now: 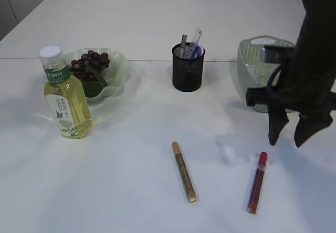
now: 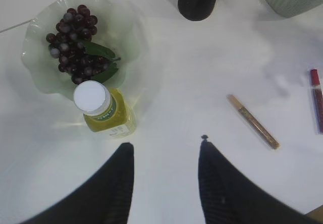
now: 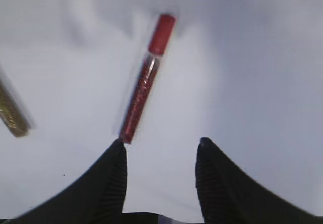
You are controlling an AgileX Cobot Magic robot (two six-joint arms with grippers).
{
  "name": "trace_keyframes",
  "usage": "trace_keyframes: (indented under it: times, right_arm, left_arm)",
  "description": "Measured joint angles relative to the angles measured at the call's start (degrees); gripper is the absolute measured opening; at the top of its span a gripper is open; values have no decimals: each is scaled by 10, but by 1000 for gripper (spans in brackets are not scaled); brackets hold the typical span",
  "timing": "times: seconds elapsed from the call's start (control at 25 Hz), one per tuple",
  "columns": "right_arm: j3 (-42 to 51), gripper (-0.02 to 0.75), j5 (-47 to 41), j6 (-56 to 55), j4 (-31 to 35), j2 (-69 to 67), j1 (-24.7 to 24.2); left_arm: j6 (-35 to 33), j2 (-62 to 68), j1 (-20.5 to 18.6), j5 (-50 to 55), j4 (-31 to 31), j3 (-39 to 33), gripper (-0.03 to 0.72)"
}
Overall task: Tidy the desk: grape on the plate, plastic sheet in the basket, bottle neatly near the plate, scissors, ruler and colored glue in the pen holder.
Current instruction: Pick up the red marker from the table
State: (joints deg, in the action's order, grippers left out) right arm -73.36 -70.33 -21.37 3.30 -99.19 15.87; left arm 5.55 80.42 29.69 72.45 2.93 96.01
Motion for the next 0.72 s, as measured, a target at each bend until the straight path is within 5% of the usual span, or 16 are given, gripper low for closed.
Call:
trace_keyframes:
  times: [0.72]
  right_arm:
    - [32, 368, 54, -113, 14, -14, 0]
  left_arm:
    - [0, 0, 0, 0, 0, 0, 309]
